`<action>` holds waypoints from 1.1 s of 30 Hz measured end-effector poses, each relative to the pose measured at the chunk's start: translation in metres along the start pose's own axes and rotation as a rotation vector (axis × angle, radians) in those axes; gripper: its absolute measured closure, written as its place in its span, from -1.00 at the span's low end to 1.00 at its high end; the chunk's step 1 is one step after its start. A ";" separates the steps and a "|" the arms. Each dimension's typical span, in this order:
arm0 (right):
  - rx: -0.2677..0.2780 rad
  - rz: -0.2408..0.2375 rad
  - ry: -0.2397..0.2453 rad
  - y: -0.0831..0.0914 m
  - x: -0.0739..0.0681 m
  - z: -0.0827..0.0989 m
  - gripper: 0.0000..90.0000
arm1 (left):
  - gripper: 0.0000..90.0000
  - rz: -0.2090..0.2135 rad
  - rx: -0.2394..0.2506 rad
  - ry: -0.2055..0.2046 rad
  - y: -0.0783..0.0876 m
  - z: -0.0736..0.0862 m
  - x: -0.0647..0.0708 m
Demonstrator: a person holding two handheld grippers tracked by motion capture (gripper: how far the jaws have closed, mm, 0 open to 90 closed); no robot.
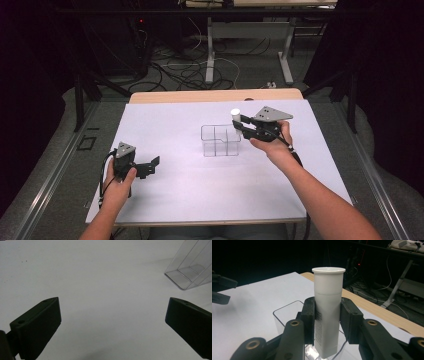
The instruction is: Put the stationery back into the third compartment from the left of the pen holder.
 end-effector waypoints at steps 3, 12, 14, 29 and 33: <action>0.012 -0.003 -0.006 -0.003 -0.002 0.002 0.48 | -0.99 0.000 0.002 0.000 0.000 0.000 0.000; 0.026 -0.001 -0.043 -0.010 -0.009 0.004 0.48 | -0.99 0.000 0.001 -0.004 0.001 0.000 -0.001; 0.031 0.001 -0.051 -0.012 -0.009 0.005 0.48 | -0.99 0.000 0.001 -0.004 0.001 0.000 -0.001; -0.005 0.007 -0.095 -0.024 -0.011 0.021 0.48 | -0.99 0.000 0.000 -0.005 0.001 0.000 -0.001; -0.007 0.009 -0.101 -0.027 -0.012 0.025 0.48 | -0.99 0.000 0.000 -0.005 0.001 0.000 -0.001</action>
Point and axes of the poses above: each handheld gripper's, and its own axes: y roughly backward along the jaws, z roughly out of its underside, x roughly to its right, the point moved 1 cm from there along -y, roughly forward along the jaws, and after that the axes turned 7 degrees about z, right-handed, at the moved point
